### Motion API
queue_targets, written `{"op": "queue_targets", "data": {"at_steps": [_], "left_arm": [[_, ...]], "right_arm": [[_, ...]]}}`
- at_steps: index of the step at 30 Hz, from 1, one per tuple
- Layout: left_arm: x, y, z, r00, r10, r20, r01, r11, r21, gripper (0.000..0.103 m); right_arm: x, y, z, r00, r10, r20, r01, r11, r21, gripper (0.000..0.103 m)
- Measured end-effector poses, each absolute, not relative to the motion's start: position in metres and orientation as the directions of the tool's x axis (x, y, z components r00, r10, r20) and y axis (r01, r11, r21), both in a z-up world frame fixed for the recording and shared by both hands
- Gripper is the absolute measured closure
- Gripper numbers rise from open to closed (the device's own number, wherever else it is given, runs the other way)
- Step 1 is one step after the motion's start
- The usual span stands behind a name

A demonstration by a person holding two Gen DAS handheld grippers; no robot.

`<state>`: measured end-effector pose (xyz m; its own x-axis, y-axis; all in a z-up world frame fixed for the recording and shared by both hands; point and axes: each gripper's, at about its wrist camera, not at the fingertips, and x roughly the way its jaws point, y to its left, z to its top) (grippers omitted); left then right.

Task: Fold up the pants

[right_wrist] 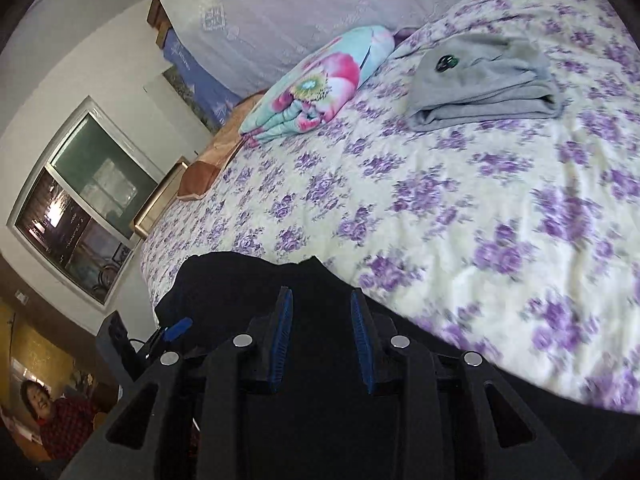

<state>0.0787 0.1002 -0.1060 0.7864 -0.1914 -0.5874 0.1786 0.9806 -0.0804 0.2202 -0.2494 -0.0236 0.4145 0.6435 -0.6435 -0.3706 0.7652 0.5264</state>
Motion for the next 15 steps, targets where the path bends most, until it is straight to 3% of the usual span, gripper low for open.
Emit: {"op": "queue_targets", "data": {"at_steps": [4,14,15], "left_arm": [[0.076,0.09,-0.114,0.813,-0.138,-0.566,0.179,0.984,0.019,0.005],[0.076,0.092,-0.114,0.82,-0.162,-0.549,0.2,0.98,0.009,0.005],[0.076,0.092,-0.114,0.82,-0.163,-0.549,0.2,0.98,0.009,0.005]], "right_arm": [[0.254,-0.216,-0.043,0.353,0.628,-0.693,-0.377,0.774,0.509,0.073],[0.275,-0.179,-0.078,0.203,0.657,-0.726,-0.431,0.726,0.536,0.074],[0.272,-0.178,-0.08,0.201,0.654,-0.73,-0.437,0.727,0.531,0.084]]}}
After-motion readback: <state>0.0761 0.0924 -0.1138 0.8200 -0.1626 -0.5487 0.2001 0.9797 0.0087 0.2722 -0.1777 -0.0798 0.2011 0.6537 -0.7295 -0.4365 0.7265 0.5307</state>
